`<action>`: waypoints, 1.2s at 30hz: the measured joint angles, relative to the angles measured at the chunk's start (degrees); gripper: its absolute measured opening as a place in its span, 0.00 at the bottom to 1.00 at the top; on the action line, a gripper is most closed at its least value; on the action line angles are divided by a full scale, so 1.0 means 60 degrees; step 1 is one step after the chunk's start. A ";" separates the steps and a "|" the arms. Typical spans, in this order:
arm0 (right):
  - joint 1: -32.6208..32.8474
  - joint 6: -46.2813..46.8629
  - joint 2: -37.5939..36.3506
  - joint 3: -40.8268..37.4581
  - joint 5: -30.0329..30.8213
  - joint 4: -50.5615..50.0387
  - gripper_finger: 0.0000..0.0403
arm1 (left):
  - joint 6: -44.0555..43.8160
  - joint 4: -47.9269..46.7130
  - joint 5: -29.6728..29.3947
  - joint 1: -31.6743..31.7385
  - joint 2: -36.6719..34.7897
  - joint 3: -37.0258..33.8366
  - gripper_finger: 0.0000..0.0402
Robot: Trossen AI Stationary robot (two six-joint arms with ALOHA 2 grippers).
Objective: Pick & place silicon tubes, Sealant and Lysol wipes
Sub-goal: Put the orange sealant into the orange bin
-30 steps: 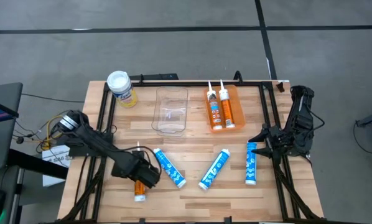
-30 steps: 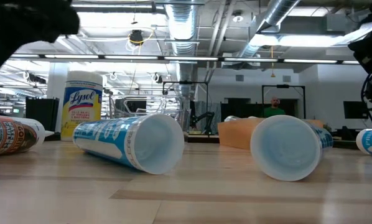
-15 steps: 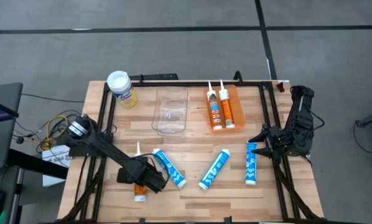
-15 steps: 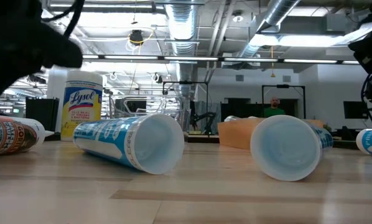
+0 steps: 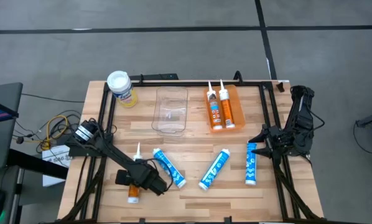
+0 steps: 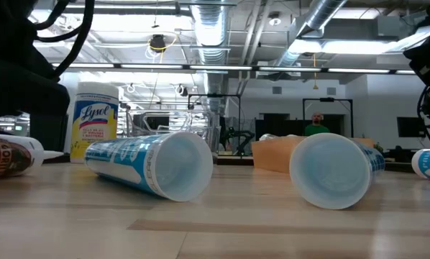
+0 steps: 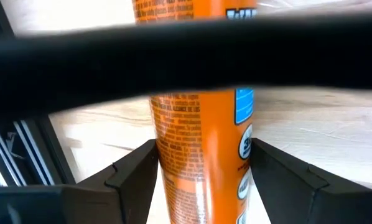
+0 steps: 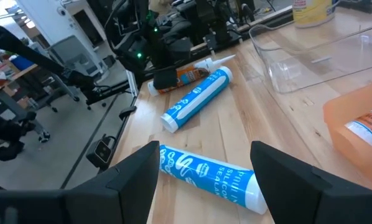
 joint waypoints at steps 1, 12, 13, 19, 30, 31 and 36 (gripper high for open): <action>0.0000 0.0000 0.0000 0.0000 0.0000 0.0000 0.61 | -0.0004 -0.0009 -0.0043 -0.0004 0.0003 0.0000 0.58; 0.0000 0.0102 0.0000 0.0004 0.0015 0.0000 0.61 | -0.0182 -0.0022 -0.0327 -0.0007 0.0032 -0.0021 0.59; 0.0000 0.0174 -0.0004 0.0000 0.0018 0.0000 0.61 | -0.0202 -0.0015 -0.0390 -0.0005 0.0038 -0.0029 0.59; -0.0001 0.0259 0.0000 0.0004 0.0036 0.0000 0.61 | -0.0220 0.0168 -0.0945 -0.0004 0.0089 -0.0062 0.60; -0.0004 0.0259 0.0000 0.0004 0.0047 0.0000 0.61 | -0.0209 0.0351 -0.1219 0.0000 0.0068 -0.0055 0.60; 0.0000 0.0255 0.0000 0.0004 0.0047 0.0000 0.61 | -0.0211 0.0349 -0.1214 0.0000 0.0068 -0.0055 0.60; -0.0001 0.0255 0.0000 0.0004 0.0051 0.0000 0.61 | -0.0209 0.0360 -0.1062 0.0007 0.0064 -0.0051 0.61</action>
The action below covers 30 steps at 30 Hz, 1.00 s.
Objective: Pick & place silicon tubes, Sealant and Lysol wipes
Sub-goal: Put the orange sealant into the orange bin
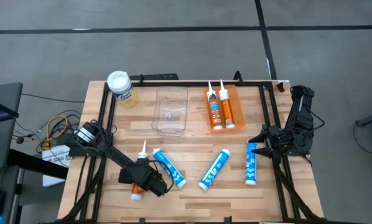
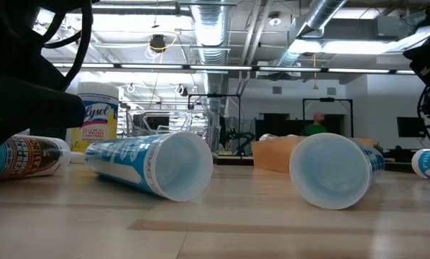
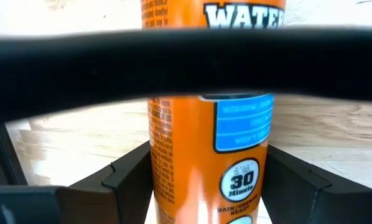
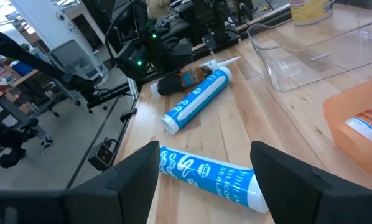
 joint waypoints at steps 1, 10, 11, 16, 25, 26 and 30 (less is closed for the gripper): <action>-0.0002 0.0000 0.0000 0.0000 0.0000 -0.0004 0.61 | -0.0001 0.0000 0.0015 0.0000 0.0000 0.0000 0.61; -0.0002 -0.0004 0.0000 0.0000 0.0004 -0.0004 0.61 | 0.0011 0.0000 0.0068 0.0000 -0.0002 0.0006 0.61; -0.0002 -0.0004 0.0000 0.0000 0.0004 -0.0004 0.61 | 0.0007 0.0000 0.0075 0.0000 -0.0004 0.0007 0.61; 0.0000 -0.0004 0.0000 0.0000 0.0004 -0.0004 0.61 | -0.0029 -0.0018 -0.0084 -0.0001 -0.0004 0.0007 0.61; 0.0001 -0.0004 0.0000 0.0000 0.0004 -0.0006 0.61 | -0.0330 0.0052 -0.0278 0.0020 -0.0011 0.0028 0.61; -0.0002 -0.0004 0.0000 0.0000 0.0005 -0.0007 0.61 | -0.0583 0.0071 -0.0351 0.0018 -0.0011 0.0033 0.61; -0.0002 -0.0004 0.0000 0.0000 0.0007 -0.0004 0.61 | -0.1061 0.0110 -0.0734 0.0017 0.0003 0.0044 0.61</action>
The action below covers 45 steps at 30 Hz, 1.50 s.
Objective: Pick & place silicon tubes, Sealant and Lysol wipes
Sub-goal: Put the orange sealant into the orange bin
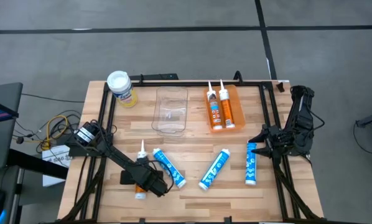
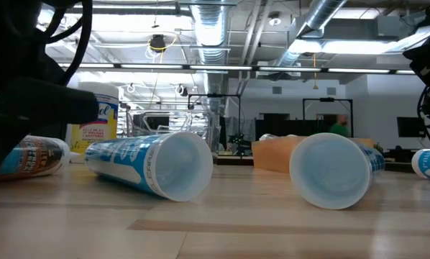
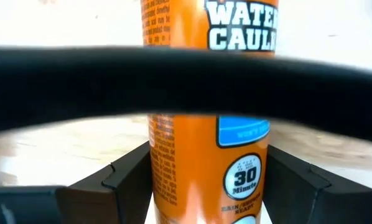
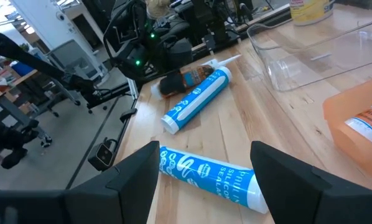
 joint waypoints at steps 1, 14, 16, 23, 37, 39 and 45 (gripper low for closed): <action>0.0002 0.0000 0.0000 0.0000 0.0000 0.0000 0.61 | 0.0003 0.0001 -0.0023 0.0001 0.0001 0.0000 0.61; 0.0001 0.0004 0.0000 0.0000 0.0000 0.0000 0.61 | 0.0005 -0.0058 0.0390 0.0001 0.0012 0.0000 0.52; 0.0003 0.0004 0.0000 0.0000 -0.0002 0.0000 0.61 | 0.0005 -0.0068 0.0506 0.0006 0.0012 0.0000 0.49; 0.0004 0.0004 0.0000 0.0000 -0.0007 0.0036 0.61 | 0.0342 -0.0131 0.0682 -0.0103 -0.0017 0.0018 0.49; -0.0004 0.0005 0.0000 0.0004 0.0047 0.0528 0.61 | 0.2235 -0.4057 -0.0065 -0.0468 -0.0083 0.3584 0.49; -0.0004 0.0003 0.0000 0.0004 0.0048 0.0723 0.61 | 0.2264 -0.4685 -0.0903 -0.0547 -0.0083 0.4329 0.48; -0.0214 -0.0096 0.0000 0.0004 0.0022 0.1622 0.61 | 0.2577 -0.5074 -0.4955 -0.0270 -0.0101 0.5992 0.48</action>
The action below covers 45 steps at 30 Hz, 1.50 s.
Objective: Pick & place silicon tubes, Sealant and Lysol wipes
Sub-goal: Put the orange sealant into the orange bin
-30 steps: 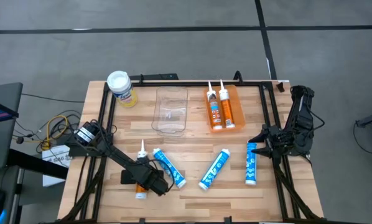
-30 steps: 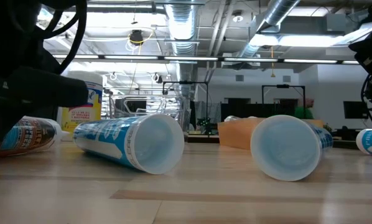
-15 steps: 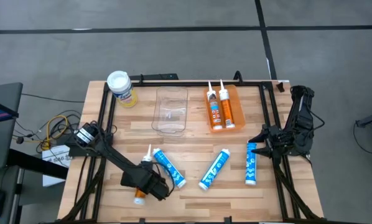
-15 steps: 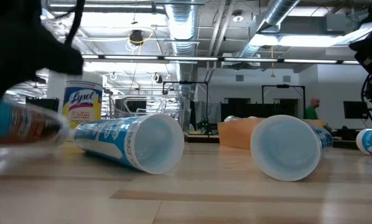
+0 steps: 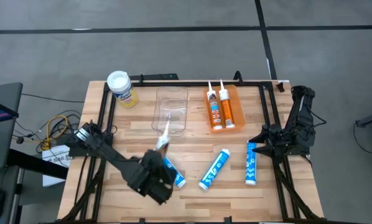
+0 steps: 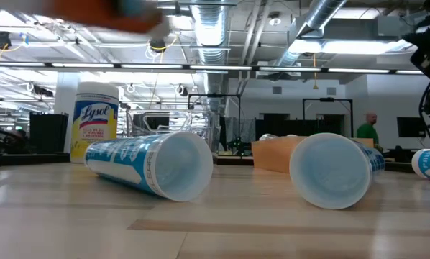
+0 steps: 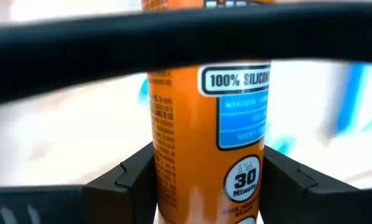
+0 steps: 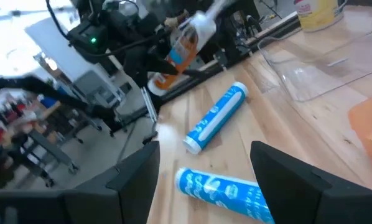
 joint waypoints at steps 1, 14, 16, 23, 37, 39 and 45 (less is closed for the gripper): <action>-0.0091 -0.0144 0.0000 0.0000 0.0001 0.0230 0.61 | 0.0266 0.0089 -0.0518 0.0113 -0.0007 0.0205 0.48; -0.1737 -0.3578 0.0001 0.0000 -0.0314 0.3334 0.62 | 0.6950 0.5113 -0.2274 0.2336 -0.0007 0.0780 0.48; -0.2034 -0.3598 0.0018 0.0000 -0.0496 0.3343 0.64 | 0.7805 0.5823 -0.2257 0.2569 -0.0007 0.0780 0.48; -0.3234 -0.3871 0.0210 0.0000 -0.0852 0.3928 0.74 | 0.9305 0.7470 -0.1566 0.3215 -0.0004 0.0780 0.48; -0.6940 -0.4902 0.3020 0.0428 -0.3658 0.7049 0.89 | 1.0513 0.9202 -0.0777 0.3766 -0.0004 0.0780 0.48; -0.7533 -0.4899 0.3499 0.0705 -0.4381 0.7164 0.89 | 1.0513 0.9222 -0.0701 0.3775 -0.0004 0.0780 0.48; -0.9066 -0.4902 0.5064 0.1681 -0.5968 0.7161 0.89 | 1.0549 0.9401 -0.0671 0.3764 -0.0004 0.0780 0.48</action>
